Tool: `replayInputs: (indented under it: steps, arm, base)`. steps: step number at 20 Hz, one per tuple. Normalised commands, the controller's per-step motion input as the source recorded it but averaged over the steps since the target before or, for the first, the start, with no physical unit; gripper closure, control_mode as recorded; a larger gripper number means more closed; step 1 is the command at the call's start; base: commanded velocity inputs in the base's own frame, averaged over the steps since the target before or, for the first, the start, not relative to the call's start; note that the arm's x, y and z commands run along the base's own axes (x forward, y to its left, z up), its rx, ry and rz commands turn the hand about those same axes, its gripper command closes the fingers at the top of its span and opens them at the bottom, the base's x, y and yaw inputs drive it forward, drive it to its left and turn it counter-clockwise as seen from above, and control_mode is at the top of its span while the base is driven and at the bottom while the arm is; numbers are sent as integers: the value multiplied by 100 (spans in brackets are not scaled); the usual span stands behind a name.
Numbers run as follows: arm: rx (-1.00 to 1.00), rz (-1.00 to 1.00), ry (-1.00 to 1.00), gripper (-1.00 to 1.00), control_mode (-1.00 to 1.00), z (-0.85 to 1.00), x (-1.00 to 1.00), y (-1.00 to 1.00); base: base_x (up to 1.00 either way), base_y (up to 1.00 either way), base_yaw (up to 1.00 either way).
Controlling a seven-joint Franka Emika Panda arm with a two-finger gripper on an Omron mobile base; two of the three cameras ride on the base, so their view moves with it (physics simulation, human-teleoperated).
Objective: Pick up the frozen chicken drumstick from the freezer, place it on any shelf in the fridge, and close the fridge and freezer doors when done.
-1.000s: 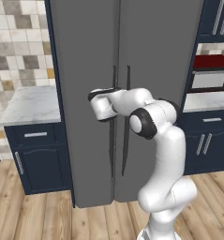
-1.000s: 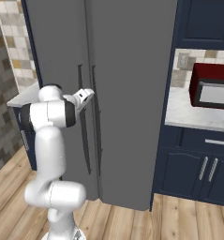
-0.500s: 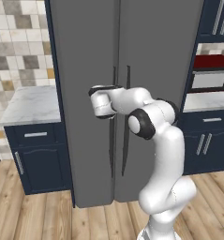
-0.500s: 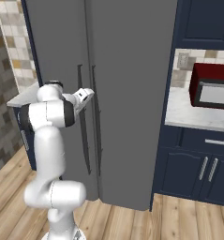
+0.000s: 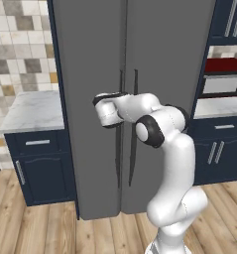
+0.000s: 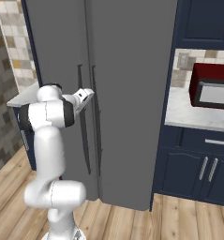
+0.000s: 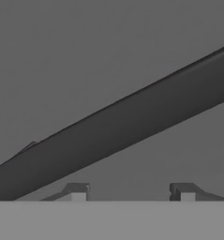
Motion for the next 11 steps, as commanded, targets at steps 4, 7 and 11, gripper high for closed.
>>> replayInputs:
  steps: [4, 7, 11]
  arm:
    - [-11, -31, -6, -100, -100, 0, 29, 100]
    - [-11, -32, -6, -100, -100, -5, 66, 100]
    - [-11, -32, 0, -100, -100, -40, 98, 99]
  base:
    - [0, 0, 0]
    - [0, 0, 0]
    - [0, 0, 0]
